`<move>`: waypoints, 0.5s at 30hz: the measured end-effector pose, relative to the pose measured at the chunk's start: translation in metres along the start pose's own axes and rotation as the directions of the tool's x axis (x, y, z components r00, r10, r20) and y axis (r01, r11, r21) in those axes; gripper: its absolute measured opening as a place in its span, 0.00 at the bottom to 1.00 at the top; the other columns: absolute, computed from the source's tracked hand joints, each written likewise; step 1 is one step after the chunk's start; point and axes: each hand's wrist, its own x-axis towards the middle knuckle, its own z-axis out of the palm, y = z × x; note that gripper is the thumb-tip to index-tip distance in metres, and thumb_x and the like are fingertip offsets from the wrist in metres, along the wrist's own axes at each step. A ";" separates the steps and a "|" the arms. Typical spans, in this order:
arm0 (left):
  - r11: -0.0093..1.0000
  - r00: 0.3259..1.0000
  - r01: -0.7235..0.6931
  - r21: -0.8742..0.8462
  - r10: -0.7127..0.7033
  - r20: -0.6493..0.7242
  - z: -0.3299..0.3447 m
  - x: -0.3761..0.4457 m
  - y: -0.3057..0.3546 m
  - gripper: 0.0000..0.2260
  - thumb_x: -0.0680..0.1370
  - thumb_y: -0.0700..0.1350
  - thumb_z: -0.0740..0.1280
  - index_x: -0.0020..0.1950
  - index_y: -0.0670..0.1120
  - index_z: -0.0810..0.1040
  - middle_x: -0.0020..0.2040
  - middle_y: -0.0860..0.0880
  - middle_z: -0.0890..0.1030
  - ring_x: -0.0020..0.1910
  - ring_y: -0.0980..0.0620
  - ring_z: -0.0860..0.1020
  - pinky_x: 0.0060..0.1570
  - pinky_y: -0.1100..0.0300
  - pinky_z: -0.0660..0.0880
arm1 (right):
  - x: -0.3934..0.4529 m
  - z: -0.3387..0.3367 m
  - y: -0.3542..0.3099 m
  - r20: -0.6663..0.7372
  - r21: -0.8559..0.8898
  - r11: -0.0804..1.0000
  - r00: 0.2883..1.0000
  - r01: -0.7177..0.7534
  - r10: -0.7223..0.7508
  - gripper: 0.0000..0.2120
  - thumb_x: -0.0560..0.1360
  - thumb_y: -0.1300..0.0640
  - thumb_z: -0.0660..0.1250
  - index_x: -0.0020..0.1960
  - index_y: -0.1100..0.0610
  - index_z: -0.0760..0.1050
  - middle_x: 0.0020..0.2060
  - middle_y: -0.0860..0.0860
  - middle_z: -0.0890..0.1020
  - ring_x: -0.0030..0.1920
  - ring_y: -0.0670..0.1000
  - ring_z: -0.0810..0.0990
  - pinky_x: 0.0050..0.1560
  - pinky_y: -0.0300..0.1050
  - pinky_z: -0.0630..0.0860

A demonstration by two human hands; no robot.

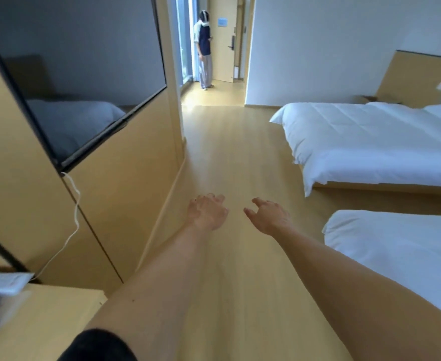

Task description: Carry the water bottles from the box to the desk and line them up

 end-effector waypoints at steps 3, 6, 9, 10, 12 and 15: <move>0.999 0.999 -0.044 0.006 0.044 0.018 0.004 0.028 0.023 0.21 0.84 0.56 0.54 0.76 0.51 0.67 0.75 0.46 0.70 0.73 0.44 0.68 0.71 0.50 0.64 | 0.017 -0.003 0.024 0.026 0.015 0.999 0.998 -0.052 0.052 0.28 0.82 0.38 0.53 0.77 0.51 0.62 0.73 0.56 0.71 0.74 0.58 0.68 0.72 0.55 0.66; 0.996 0.996 -0.085 0.012 0.084 0.040 0.005 0.061 0.037 0.22 0.84 0.57 0.54 0.76 0.51 0.66 0.75 0.47 0.69 0.73 0.44 0.68 0.71 0.50 0.64 | 0.038 -0.007 0.039 0.038 0.019 0.995 0.995 -0.094 0.094 0.29 0.82 0.37 0.53 0.79 0.49 0.61 0.75 0.55 0.69 0.74 0.57 0.67 0.72 0.55 0.66; 0.992 0.990 -0.124 0.013 0.123 0.066 0.003 0.104 0.044 0.22 0.84 0.57 0.53 0.77 0.51 0.65 0.75 0.47 0.69 0.73 0.43 0.67 0.71 0.49 0.64 | 0.071 -0.011 0.046 0.049 0.014 0.991 0.990 -0.134 0.133 0.29 0.82 0.36 0.53 0.79 0.48 0.60 0.75 0.54 0.69 0.74 0.57 0.66 0.72 0.56 0.66; 0.991 0.989 -0.133 0.013 0.132 0.071 0.002 0.121 0.045 0.22 0.84 0.58 0.53 0.77 0.51 0.65 0.75 0.47 0.69 0.74 0.43 0.67 0.71 0.49 0.64 | 0.086 -0.013 0.048 0.051 0.016 0.989 0.988 -0.147 0.146 0.30 0.81 0.36 0.53 0.79 0.47 0.59 0.76 0.54 0.68 0.75 0.57 0.66 0.72 0.56 0.66; 0.989 0.985 -0.149 -0.002 0.149 0.084 -0.001 0.155 0.044 0.23 0.84 0.58 0.52 0.77 0.51 0.65 0.75 0.47 0.69 0.74 0.43 0.66 0.71 0.49 0.63 | 0.115 -0.019 0.048 0.052 0.032 0.985 0.985 -0.168 0.166 0.30 0.81 0.36 0.53 0.79 0.47 0.59 0.76 0.53 0.67 0.75 0.56 0.66 0.72 0.55 0.66; 0.985 0.980 -0.170 -0.030 0.172 0.097 -0.007 0.204 0.036 0.23 0.84 0.58 0.52 0.77 0.52 0.65 0.75 0.47 0.69 0.74 0.44 0.66 0.71 0.49 0.63 | 0.159 -0.026 0.044 0.060 0.046 0.978 0.977 -0.205 0.203 0.29 0.81 0.36 0.53 0.79 0.47 0.59 0.76 0.52 0.67 0.75 0.56 0.66 0.71 0.54 0.67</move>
